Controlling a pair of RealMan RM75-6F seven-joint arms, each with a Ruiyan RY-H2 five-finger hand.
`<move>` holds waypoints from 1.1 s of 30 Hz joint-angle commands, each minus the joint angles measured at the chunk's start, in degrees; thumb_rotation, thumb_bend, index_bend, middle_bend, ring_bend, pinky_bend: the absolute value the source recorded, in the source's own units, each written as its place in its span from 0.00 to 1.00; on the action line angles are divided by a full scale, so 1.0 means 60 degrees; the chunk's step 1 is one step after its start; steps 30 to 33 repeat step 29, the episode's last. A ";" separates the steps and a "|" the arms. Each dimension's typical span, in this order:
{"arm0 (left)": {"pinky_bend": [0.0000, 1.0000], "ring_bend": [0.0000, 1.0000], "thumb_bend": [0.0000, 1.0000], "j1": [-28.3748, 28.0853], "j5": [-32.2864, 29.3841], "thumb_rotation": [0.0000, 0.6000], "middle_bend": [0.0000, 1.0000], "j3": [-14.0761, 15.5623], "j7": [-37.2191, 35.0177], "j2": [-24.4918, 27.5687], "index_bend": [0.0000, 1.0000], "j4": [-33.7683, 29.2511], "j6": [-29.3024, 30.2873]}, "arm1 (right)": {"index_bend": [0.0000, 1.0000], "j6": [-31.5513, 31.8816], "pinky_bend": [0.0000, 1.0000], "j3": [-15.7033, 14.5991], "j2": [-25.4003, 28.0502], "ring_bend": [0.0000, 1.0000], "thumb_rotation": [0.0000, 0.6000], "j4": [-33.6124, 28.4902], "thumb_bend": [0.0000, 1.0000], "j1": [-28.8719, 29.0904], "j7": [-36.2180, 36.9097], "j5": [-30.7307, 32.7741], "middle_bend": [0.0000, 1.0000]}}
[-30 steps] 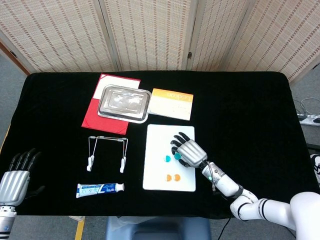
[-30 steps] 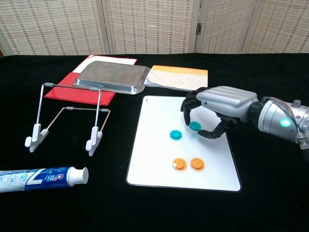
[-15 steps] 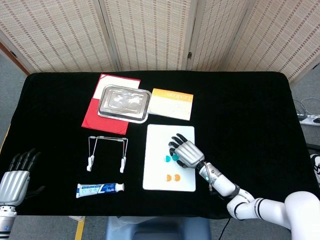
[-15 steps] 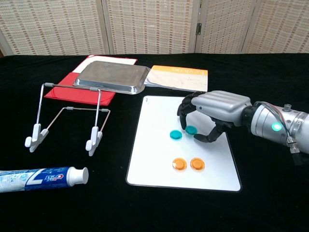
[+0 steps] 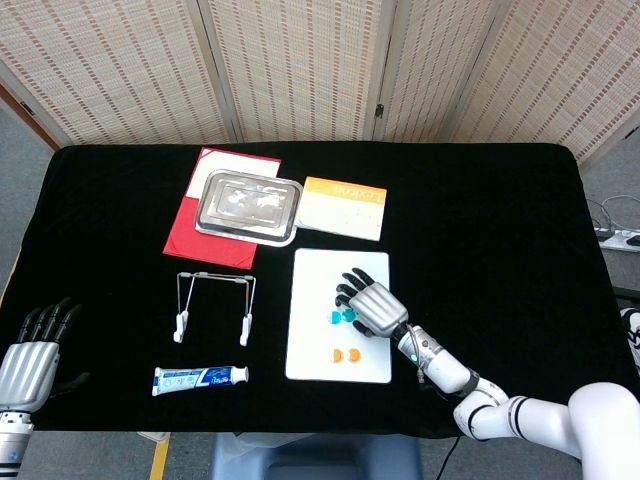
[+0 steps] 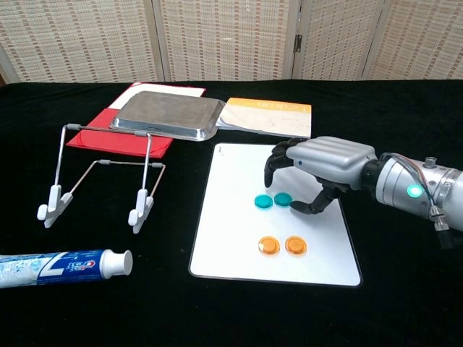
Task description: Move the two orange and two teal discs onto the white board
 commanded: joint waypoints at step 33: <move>0.00 0.00 0.14 -0.0093 0.0157 1.00 0.00 -0.0177 0.0393 0.0045 0.00 -0.0707 0.0252 | 0.00 0.6376 0.00 -0.1083 0.4994 0.00 1.00 -0.3569 0.45 -0.5565 0.0929 0.0031 0.00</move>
